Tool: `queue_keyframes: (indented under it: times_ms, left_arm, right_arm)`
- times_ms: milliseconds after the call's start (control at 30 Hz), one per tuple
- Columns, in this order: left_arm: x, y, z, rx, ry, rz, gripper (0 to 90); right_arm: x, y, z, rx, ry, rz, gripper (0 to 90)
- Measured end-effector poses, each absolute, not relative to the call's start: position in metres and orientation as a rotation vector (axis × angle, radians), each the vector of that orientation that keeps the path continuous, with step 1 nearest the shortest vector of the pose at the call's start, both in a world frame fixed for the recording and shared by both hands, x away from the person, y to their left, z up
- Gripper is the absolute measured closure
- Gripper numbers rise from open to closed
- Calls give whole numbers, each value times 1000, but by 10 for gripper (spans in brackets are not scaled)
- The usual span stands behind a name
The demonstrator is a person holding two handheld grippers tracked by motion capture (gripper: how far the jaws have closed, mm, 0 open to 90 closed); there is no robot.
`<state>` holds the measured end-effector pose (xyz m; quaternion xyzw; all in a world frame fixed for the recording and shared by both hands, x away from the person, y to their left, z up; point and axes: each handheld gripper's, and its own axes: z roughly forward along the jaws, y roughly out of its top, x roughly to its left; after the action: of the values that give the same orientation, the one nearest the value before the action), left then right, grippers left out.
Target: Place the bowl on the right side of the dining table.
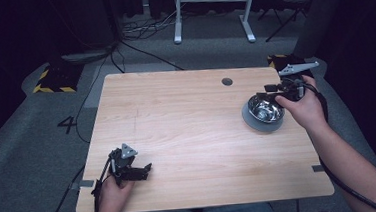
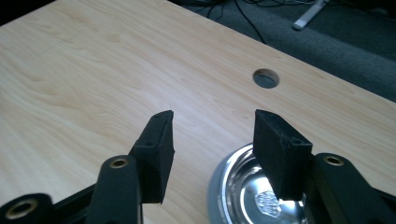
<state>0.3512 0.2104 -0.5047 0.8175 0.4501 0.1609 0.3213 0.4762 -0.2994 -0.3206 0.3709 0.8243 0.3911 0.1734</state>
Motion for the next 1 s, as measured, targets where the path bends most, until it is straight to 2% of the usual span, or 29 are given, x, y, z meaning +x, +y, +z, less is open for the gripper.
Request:
queue_keyframes:
  times_ms: [333, 1000]
  left_arm:
    - [351, 210, -505, 2147, 1182, 422, 69]
    - [351, 210, -505, 2148, 1186, 425, 69]
  right_arm:
    - [450, -289, -329, 964, 2424, 1159, 504]
    - [392, -282, -378, 872, 2531, 1176, 504]
